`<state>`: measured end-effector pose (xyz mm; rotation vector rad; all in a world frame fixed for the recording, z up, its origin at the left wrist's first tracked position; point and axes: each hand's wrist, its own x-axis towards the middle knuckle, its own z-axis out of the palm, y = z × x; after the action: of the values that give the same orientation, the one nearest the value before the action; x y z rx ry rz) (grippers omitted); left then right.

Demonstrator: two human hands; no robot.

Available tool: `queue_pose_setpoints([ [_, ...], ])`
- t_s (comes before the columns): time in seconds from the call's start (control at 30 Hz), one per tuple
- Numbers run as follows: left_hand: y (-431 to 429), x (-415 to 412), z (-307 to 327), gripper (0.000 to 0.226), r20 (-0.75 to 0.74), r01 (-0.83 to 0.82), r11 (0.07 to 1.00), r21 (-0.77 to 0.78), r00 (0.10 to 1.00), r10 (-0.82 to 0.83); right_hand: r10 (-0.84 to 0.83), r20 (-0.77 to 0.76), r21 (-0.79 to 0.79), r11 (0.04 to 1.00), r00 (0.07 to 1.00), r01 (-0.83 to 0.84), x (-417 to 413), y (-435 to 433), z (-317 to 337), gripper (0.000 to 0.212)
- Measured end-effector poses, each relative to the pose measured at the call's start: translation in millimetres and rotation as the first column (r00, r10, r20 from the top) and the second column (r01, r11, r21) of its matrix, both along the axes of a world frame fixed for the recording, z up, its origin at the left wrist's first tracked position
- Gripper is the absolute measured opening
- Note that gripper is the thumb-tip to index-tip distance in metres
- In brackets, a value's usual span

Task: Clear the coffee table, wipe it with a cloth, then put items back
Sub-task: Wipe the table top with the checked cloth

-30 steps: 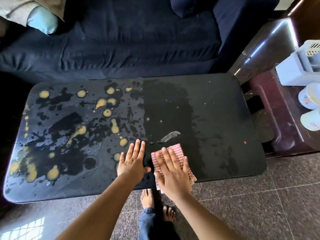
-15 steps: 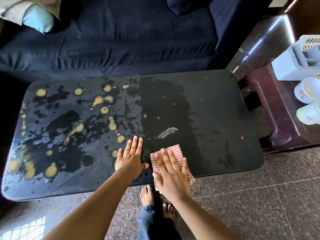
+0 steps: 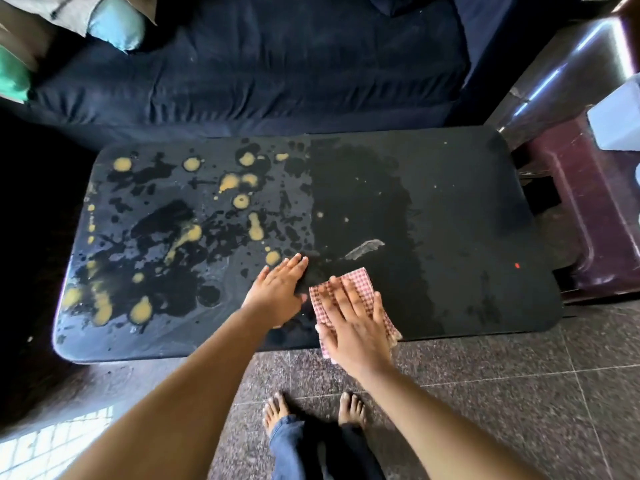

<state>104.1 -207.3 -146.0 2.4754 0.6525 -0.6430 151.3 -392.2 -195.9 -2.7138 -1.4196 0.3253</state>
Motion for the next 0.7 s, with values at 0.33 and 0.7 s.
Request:
queue_pose_setpoints([
  [0.33, 26, -129, -4, 0.079, 0.103, 0.006, 0.970, 0.245, 0.994, -0.032, -0.339, -0.016, 0.007, 0.941, 0.941, 0.339, -27, 17, 0, 0.064],
  [0.7, 23, -121, -1, 0.087, 0.025, -0.040, 0.974, 0.225, 0.999, 0.035, -0.425, -0.023, -0.100, 0.901, 0.905, 0.421, -44, 28, 5, 0.064],
])
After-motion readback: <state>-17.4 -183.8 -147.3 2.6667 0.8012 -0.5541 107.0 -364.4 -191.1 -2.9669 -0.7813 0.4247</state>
